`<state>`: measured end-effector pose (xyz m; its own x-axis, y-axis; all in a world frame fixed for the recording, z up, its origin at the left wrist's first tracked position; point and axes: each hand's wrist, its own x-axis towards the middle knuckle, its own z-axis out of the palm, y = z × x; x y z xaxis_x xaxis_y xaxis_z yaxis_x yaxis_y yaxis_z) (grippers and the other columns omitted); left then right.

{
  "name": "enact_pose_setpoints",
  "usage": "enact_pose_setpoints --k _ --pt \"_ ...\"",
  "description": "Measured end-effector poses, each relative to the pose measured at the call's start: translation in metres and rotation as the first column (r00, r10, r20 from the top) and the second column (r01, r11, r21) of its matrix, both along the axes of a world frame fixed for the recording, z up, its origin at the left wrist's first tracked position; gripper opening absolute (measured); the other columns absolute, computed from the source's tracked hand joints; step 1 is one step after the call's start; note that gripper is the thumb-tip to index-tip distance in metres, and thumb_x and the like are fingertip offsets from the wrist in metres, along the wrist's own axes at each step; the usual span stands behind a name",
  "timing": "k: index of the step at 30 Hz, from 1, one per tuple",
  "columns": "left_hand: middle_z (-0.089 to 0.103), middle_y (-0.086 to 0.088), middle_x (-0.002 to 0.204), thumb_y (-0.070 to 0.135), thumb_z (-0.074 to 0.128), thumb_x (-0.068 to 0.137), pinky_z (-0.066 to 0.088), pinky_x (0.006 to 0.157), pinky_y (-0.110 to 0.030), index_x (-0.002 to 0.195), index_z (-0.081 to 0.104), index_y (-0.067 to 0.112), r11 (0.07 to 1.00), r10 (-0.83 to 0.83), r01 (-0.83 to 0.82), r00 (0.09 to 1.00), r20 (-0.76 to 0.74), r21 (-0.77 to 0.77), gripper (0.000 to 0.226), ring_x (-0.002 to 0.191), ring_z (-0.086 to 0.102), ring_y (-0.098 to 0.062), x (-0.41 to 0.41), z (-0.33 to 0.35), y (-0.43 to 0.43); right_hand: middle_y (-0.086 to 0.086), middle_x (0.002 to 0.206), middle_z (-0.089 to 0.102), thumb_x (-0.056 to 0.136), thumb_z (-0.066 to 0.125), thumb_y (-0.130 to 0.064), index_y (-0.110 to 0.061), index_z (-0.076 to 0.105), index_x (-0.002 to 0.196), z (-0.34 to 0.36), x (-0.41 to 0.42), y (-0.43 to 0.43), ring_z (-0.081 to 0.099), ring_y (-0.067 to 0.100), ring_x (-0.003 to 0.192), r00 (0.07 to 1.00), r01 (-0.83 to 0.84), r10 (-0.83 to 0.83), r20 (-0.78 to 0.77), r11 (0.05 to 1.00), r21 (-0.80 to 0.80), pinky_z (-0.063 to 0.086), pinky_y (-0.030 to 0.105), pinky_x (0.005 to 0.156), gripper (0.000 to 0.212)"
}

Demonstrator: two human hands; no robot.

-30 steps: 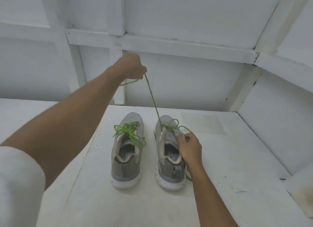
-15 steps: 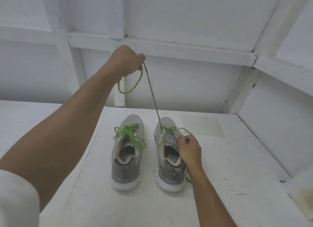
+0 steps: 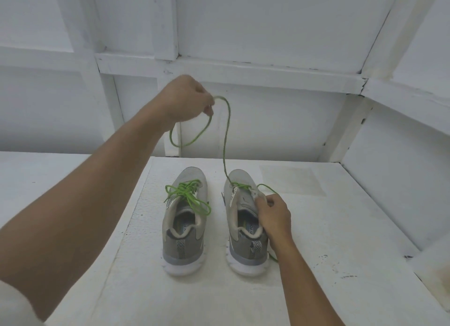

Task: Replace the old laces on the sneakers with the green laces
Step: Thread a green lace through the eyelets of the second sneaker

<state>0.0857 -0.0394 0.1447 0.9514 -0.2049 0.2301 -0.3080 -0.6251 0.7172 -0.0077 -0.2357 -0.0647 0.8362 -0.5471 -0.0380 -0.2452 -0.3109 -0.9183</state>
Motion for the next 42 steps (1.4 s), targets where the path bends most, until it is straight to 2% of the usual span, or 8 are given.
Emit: enact_pose_setpoints --k 6,12,15,19,24,31,37,42 --pt "0.069 0.001 0.117 -0.006 0.038 0.093 0.041 0.087 -0.021 0.129 0.057 0.005 0.927 -0.122 0.197 0.964 -0.237 0.321 0.042 0.111 0.058 -0.014 -0.015 -0.039 -0.018 0.000 0.084 0.063 0.083 0.062 -0.031 -0.011 0.062 0.089 0.018 0.015 -0.012 0.059 0.020 0.081 0.976 -0.135 0.110 -0.187 0.982 -0.130 0.043 0.031 0.065 0.021" --pt "0.074 0.000 0.099 0.003 0.039 0.096 0.045 0.057 -0.025 0.102 0.049 0.012 0.962 -0.210 0.250 0.933 -0.292 0.106 0.015 0.070 0.062 -0.018 -0.015 -0.082 -0.049 0.006 0.066 0.046 0.082 0.062 -0.033 -0.012 0.047 0.067 0.034 0.043 -0.019 0.043 0.022 0.061 0.917 -0.297 0.227 -0.328 0.938 -0.178 0.035 0.030 0.059 0.029" --pt "0.074 0.001 0.087 0.013 0.053 0.094 0.051 0.063 -0.027 0.084 0.059 0.019 0.980 -0.188 0.197 0.950 -0.249 0.010 0.013 0.059 0.061 -0.014 -0.002 -0.104 -0.060 0.010 0.070 0.050 0.082 0.057 -0.023 -0.010 0.048 0.068 0.032 0.049 -0.022 0.049 0.025 0.063 0.911 -0.270 0.228 -0.343 0.960 -0.078 0.041 0.030 0.059 0.021" --pt "0.064 0.005 0.075 0.018 0.066 0.090 0.049 0.070 -0.026 0.086 0.072 0.019 0.976 -0.216 0.219 0.949 -0.230 -0.010 0.007 0.069 0.057 -0.014 0.003 -0.130 -0.075 0.014 0.082 0.055 0.085 0.054 -0.014 -0.007 0.054 0.083 0.023 0.049 -0.025 0.052 0.026 0.071 0.926 -0.154 0.186 -0.329 0.980 0.122 0.044 0.030 0.061 0.008" --pt "0.073 0.000 0.099 0.010 0.061 0.088 0.044 0.078 -0.020 0.094 0.076 0.013 0.978 -0.192 0.207 0.937 -0.293 0.022 0.017 0.093 0.060 -0.012 0.002 -0.158 -0.091 0.014 0.084 0.056 0.087 0.054 -0.009 -0.004 0.057 0.092 0.014 0.051 -0.030 0.053 0.024 0.073 0.933 -0.060 0.158 -0.322 0.954 0.294 0.046 0.029 0.059 0.007" --pt "0.066 -0.006 0.085 0.008 0.052 0.084 0.054 0.076 -0.036 0.079 0.068 0.011 0.992 -0.057 0.091 0.943 -0.327 0.090 0.017 0.079 0.058 -0.022 0.004 -0.176 -0.095 0.015 0.096 0.059 0.088 0.057 -0.009 0.002 0.061 0.110 0.003 0.051 -0.032 0.055 0.028 0.085 0.938 -0.001 0.143 -0.316 0.911 0.412 0.049 0.035 0.072 0.025" --pt "0.072 -0.008 0.102 0.013 0.063 0.082 0.054 0.086 -0.032 0.090 0.075 0.012 0.998 -0.045 0.062 0.909 -0.415 0.026 0.015 0.101 0.063 -0.025 0.008 -0.185 -0.095 0.012 0.083 0.059 0.092 0.049 -0.005 -0.007 0.062 0.084 0.002 0.051 -0.032 0.053 0.023 0.074 0.947 0.000 0.142 -0.288 0.897 0.442 0.047 0.030 0.062 0.016" --pt "0.071 -0.009 0.102 0.013 0.069 0.079 0.055 0.087 -0.035 0.089 0.075 0.011 0.998 -0.048 0.056 0.891 -0.451 0.004 0.011 0.101 0.064 -0.026 0.011 -0.188 -0.095 0.011 0.083 0.059 0.092 0.047 -0.002 -0.007 0.063 0.088 0.003 0.049 -0.031 0.053 0.022 0.072 0.954 0.006 0.138 -0.265 0.877 0.481 0.048 0.030 0.060 0.018"
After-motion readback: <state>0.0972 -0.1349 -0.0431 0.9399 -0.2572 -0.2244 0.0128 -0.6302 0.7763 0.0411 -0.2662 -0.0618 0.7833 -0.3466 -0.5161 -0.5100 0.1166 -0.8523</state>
